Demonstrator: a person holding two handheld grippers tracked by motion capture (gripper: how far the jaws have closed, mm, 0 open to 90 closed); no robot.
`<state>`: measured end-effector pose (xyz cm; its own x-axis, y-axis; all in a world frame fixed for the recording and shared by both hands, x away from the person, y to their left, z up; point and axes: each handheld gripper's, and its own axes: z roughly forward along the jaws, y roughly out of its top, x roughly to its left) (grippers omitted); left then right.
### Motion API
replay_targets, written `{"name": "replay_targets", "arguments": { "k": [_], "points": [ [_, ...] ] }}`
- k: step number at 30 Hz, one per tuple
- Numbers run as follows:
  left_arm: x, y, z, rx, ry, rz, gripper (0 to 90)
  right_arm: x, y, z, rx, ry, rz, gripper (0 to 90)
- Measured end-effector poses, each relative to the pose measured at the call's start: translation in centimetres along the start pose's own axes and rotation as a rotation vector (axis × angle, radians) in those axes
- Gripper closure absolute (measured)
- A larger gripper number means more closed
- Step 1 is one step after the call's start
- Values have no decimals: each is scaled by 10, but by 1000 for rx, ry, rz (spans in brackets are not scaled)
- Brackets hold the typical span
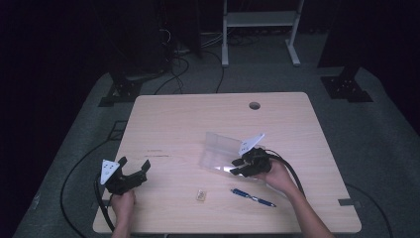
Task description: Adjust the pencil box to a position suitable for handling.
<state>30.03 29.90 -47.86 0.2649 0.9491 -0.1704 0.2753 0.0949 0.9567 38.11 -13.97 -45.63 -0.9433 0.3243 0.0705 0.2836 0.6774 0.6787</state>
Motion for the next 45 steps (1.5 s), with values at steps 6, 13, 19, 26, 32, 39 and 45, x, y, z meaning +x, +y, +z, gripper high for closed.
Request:
{"name": "replay_targets", "arguments": {
  "k": [6,13,19,26,32,39,45],
  "points": [
    [0,0,0,3,3,2,11,2,-9,-17,-37,-18,41,533],
    [-1,0,0,-2,2,6,11,6,-23,-36,-52,-37,62,499],
    [-2,-1,1,4,4,10,11,8,-33,-45,-44,-47,80,474],
    [-2,-1,1,4,3,11,11,13,-45,-56,-58,-64,97,453],
    [-1,-1,0,-2,7,12,10,15,-57,-65,-65,-91,112,441],
    [-1,-1,-1,-2,8,11,11,20,-73,-72,-58,-108,134,441],
    [-2,-1,-1,0,8,14,11,23,-87,-78,-55,-120,157,441]
  ]
}}
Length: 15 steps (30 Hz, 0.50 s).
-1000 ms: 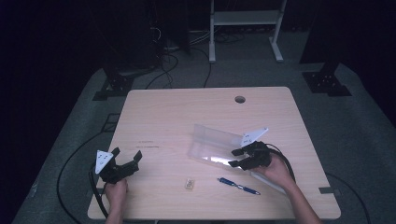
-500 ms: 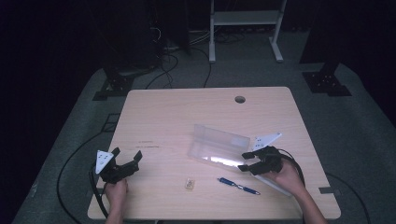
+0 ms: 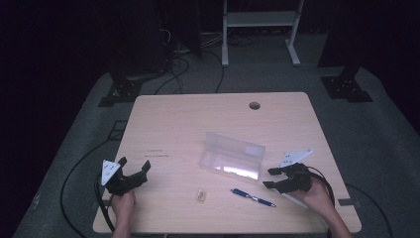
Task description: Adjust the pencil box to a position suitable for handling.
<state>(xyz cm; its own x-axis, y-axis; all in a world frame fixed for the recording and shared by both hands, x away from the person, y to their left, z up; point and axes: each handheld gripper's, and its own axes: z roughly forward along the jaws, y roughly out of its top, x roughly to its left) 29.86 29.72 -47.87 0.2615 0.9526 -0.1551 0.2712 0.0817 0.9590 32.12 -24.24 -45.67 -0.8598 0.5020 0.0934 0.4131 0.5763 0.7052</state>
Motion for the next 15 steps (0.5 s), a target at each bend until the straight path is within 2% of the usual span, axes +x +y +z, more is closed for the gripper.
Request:
{"name": "replay_targets", "arguments": {
  "k": [15],
  "points": [
    [0,0,0,0,0,2,11,3,-27,-15,12,-36,15,467]
  ]
}}
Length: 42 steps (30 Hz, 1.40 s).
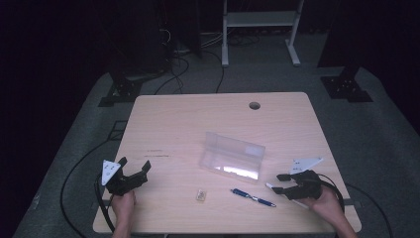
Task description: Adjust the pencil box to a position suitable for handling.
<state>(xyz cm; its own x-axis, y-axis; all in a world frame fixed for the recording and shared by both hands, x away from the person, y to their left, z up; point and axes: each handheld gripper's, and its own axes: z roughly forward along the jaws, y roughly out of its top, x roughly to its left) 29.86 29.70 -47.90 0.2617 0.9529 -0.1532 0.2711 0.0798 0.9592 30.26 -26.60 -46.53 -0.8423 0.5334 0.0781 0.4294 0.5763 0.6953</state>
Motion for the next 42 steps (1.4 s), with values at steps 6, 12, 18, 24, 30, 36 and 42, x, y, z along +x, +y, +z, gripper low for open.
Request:
{"name": "replay_targets", "arguments": {
  "k": [6,12,18,24,30,36,42],
  "points": [
    [0,0,0,-1,0,-2,11,2,-10,-2,8,-16,0,487],
    [0,0,0,1,2,1,10,4,-19,-4,11,-21,8,536],
    [0,0,-1,1,2,0,11,5,-26,-5,21,-32,7,591],
    [0,0,-1,0,3,0,11,7,-31,-5,19,-41,5,640],
    [0,0,-1,-1,2,-1,11,9,-35,-5,26,-49,7,667],
    [0,1,-1,-3,1,-2,11,11,-36,-5,28,-60,-5,690],
    [0,1,-2,-5,2,-2,11,12,-37,-3,43,-72,-20,723]
  ]
}}
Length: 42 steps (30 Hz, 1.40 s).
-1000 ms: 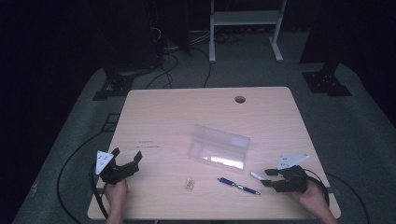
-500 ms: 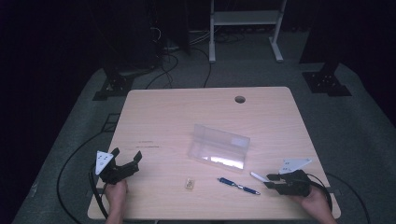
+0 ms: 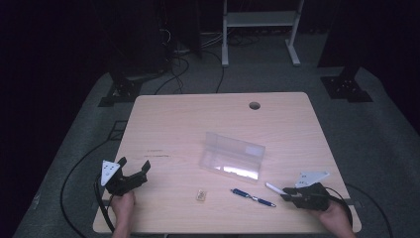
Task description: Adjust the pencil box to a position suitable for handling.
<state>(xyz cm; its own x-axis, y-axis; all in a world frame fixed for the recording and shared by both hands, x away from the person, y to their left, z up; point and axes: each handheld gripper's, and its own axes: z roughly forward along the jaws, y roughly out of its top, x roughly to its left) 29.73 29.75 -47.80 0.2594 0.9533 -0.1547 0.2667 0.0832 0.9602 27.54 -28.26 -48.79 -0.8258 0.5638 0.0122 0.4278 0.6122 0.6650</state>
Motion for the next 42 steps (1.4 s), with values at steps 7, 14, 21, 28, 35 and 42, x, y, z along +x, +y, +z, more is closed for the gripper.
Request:
{"name": "replay_targets", "arguments": {
  "k": [7,14,21,28,35,42],
  "points": [
    [0,0,0,-3,-1,0,11,0,-1,0,-4,-14,-2,774],
    [0,1,-1,-4,-2,1,11,-1,-2,-1,-9,-16,24,783],
    [1,1,-1,-9,0,-4,11,-2,-2,-8,-69,-5,63,783],
    [0,0,0,-6,-3,1,11,0,-4,-13,-93,0,75,783],
    [1,0,0,-3,0,-1,11,0,-2,-16,-122,6,80,782],
    [0,1,-1,-10,2,-2,11,2,-1,-16,-120,9,70,783]
  ]
}}
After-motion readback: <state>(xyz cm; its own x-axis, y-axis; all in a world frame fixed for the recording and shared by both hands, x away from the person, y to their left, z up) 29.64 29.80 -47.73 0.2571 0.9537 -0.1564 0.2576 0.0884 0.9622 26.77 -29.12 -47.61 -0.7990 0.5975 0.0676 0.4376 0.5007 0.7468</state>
